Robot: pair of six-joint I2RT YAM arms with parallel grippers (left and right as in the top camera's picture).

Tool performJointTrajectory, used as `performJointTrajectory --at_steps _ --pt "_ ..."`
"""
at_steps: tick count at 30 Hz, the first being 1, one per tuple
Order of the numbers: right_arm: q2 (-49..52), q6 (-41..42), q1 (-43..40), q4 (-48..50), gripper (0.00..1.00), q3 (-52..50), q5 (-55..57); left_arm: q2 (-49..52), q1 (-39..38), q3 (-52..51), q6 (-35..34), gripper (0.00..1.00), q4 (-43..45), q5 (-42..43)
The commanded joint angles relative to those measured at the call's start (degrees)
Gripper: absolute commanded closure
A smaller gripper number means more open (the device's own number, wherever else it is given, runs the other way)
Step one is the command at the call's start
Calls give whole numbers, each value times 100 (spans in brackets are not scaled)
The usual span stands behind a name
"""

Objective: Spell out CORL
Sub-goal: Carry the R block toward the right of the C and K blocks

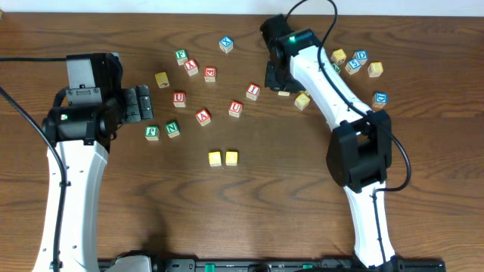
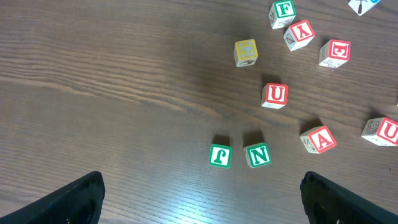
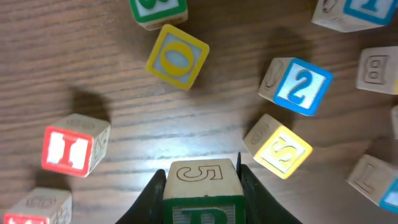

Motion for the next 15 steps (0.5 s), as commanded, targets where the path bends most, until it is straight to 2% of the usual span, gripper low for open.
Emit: performJointTrajectory --at_steps 1,6,9,15 --pt "-330 -282 149 -181 99 151 7 31 20 22 35 1 2 35" --pt "-892 -284 363 -267 99 76 -9 31 20 22 35 1 2 35" --pt "-1596 -282 610 -212 99 -358 216 31 20 22 35 1 2 35" --pt "-3025 -72 898 734 99 -2411 302 31 20 22 35 1 2 37"
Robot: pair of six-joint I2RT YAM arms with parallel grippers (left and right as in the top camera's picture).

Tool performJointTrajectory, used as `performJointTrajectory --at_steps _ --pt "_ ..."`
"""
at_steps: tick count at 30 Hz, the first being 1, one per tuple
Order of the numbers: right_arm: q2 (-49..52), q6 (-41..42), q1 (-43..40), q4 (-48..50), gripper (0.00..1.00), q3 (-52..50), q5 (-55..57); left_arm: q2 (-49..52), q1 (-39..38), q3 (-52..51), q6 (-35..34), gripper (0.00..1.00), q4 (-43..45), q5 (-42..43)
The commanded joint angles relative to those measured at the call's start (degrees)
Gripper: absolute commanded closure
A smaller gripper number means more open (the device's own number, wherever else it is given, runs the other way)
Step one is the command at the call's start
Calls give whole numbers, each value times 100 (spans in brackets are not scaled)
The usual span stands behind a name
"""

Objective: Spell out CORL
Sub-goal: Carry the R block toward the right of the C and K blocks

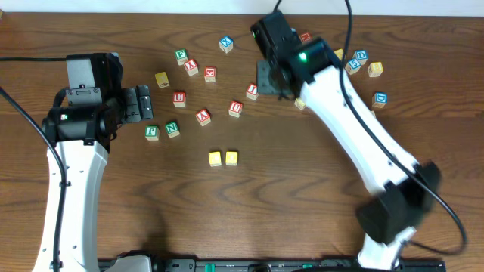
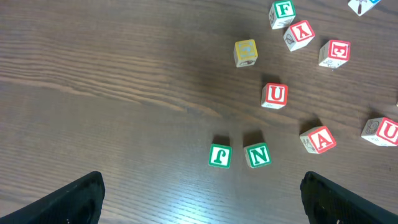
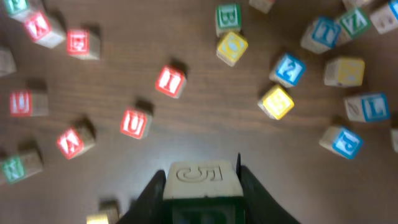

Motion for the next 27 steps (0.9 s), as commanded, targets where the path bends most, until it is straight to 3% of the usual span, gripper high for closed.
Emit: performJointTrajectory --at_steps 1,4,10,18,27 --pt "-741 160 142 531 99 -1342 85 31 20 22 35 1 2 33" --pt "-1239 498 293 1003 99 -2380 140 31 20 22 35 1 2 33" --pt "-1412 1117 739 1401 99 -3442 181 31 20 22 35 1 2 33" --pt "-1412 1956 1384 1596 99 -3847 186 31 20 22 37 1 4 33" --pt "-1322 2065 1550 1725 98 -3945 669 31 20 22 35 1 4 35"
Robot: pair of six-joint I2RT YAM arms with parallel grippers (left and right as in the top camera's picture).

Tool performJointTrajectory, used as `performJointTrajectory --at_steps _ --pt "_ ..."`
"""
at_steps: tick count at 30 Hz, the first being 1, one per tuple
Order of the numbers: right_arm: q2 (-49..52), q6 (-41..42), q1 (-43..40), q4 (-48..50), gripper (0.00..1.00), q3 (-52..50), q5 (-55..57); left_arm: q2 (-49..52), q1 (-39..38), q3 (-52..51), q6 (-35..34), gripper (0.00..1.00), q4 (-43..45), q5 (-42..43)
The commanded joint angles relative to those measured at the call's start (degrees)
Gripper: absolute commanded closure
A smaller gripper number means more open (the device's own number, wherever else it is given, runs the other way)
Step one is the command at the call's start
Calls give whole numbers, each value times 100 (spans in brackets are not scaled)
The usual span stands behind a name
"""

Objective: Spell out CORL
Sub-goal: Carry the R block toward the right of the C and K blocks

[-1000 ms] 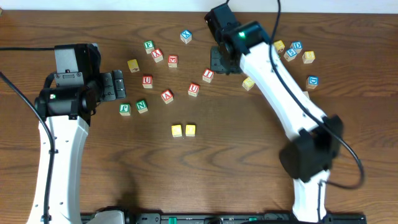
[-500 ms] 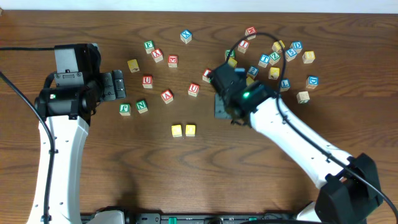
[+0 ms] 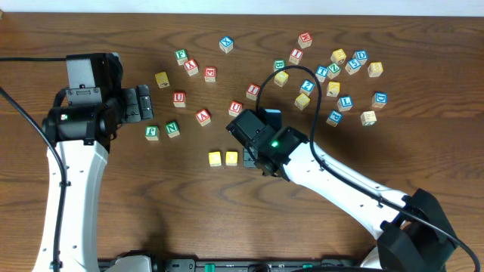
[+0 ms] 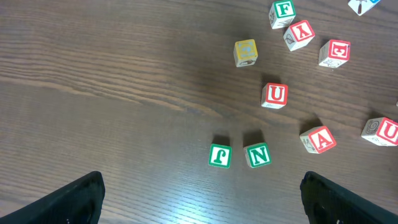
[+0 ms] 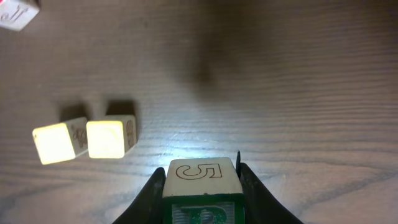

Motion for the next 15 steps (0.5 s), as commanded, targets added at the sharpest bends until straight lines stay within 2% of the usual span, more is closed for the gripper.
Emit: performJointTrajectory --at_steps 1,15 --pt "2 210 33 17 98 -74 492 31 20 22 35 1 2 33" --pt "1005 205 35 551 99 -192 400 31 20 22 35 1 2 35"
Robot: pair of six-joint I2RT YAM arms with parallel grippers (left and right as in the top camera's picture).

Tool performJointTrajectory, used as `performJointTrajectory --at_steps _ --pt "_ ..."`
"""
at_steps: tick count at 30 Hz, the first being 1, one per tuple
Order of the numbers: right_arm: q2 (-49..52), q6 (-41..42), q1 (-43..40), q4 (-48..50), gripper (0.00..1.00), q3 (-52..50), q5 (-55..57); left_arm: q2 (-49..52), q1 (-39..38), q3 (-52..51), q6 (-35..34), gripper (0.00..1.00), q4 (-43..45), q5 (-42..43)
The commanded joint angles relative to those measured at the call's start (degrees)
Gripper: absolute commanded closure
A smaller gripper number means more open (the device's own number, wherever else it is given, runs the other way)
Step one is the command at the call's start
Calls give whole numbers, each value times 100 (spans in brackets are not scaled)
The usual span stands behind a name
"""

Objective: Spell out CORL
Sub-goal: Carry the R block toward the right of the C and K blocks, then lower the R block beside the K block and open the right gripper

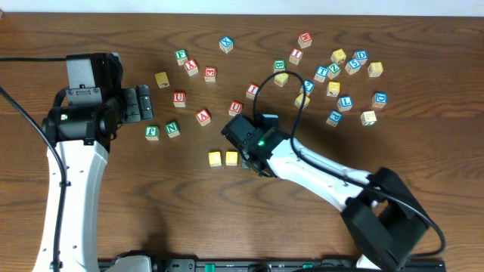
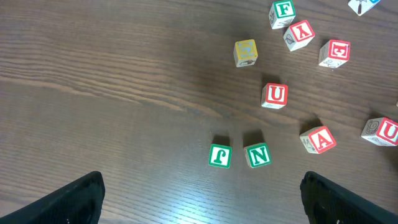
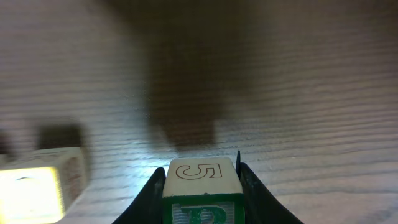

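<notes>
My right gripper (image 3: 202, 199) is shut on a green letter block (image 3: 202, 186) with a "5" on its pale side. It hangs low over the table just right of two yellow blocks (image 1: 223, 159) that lie side by side at mid-table. One of those yellow blocks (image 3: 34, 186) shows at the left edge of the right wrist view. In the overhead view the arm hides the held block. My left gripper (image 2: 202, 199) is open at the left, above bare wood near the green blocks (image 2: 239, 154).
Red, green and yellow letter blocks (image 1: 189, 75) lie scattered left of centre at the back. A denser cluster of blue, yellow and green blocks (image 1: 333, 72) sits at the back right. The right arm (image 1: 318, 170) crosses the table's middle.
The right gripper has dropped closer to the table and shifted a little left with the block; only one yellow block shows at the edge of its view. The left arm is unchanged.
The right gripper was shut on the green block among the back-right cluster. Then it held the block high above the scattered blocks. Later it was over mid-table, right of the two yellow blocks, and now it is low beside them.
</notes>
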Motion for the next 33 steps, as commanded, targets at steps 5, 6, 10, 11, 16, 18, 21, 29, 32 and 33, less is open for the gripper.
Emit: performJointTrajectory --at_steps 5,6,10,11,16,18,21,29,32,33 --pt "70 109 39 155 99 -11 35 31 20 22 37 1 2 33" --pt "70 109 39 157 99 -11 35 31 20 22 35 1 2 35" --pt "72 114 39 225 99 -50 -48 31 20 22 37 1 2 33" --pt "72 142 42 267 99 -81 -74 31 20 22 35 1 2 35" --pt "72 216 39 527 99 -238 -306 31 20 22 35 1 2 35" --pt "72 212 42 540 99 -240 -306 31 20 22 35 1 2 35" --pt "111 184 79 588 99 -240 -306 31 20 22 35 1 2 33" --pt "254 127 188 756 99 -240 -369 31 20 22 37 1 4 33" --pt "256 127 188 758 99 -240 -365 31 20 22 35 1 4 33" --pt "258 127 188 758 99 -240 -345 31 20 22 35 1 2 33"
